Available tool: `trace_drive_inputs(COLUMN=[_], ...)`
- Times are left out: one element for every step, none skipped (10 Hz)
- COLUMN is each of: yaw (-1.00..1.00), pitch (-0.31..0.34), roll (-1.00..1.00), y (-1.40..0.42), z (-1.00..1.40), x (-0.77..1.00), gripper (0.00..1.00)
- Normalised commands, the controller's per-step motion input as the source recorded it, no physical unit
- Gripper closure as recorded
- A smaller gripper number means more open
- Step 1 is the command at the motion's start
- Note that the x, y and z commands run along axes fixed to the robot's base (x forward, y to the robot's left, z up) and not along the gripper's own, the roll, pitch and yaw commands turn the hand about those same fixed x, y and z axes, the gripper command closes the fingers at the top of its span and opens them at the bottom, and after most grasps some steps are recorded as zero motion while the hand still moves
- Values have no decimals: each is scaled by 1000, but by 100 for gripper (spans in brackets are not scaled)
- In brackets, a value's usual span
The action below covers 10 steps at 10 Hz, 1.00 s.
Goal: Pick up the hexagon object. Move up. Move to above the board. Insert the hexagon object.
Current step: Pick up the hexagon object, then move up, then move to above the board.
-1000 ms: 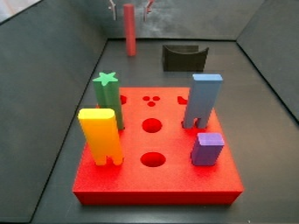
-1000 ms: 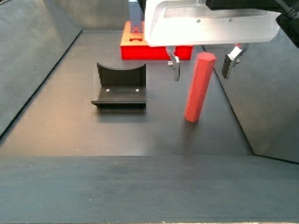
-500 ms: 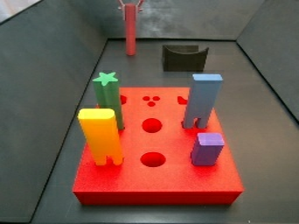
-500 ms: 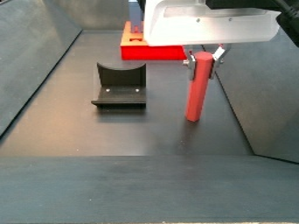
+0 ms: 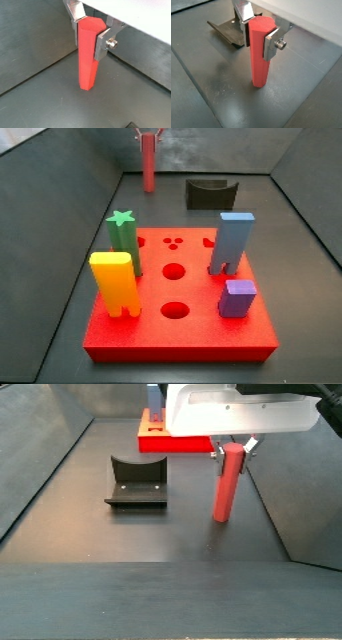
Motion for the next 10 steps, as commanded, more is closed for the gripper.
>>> trace_drive_inputs(yaw=[0, 0, 59, 46, 27, 19, 19, 118, 117, 89], pitch=[0, 0, -8, 21, 38, 65, 75, -55, -54, -6], roll=[0, 0, 7, 15, 31, 53, 61, 133, 136, 142], y=[0, 0, 95, 68, 39, 25, 20, -239, -245, -225], z=[0, 833, 846, 723, 584, 381, 277, 1000, 1000, 1000], x=[0, 0, -1, -20, -12, -7, -1, 47, 52, 31], gripper=[100, 100, 100, 100, 100, 100, 100, 100, 100, 100])
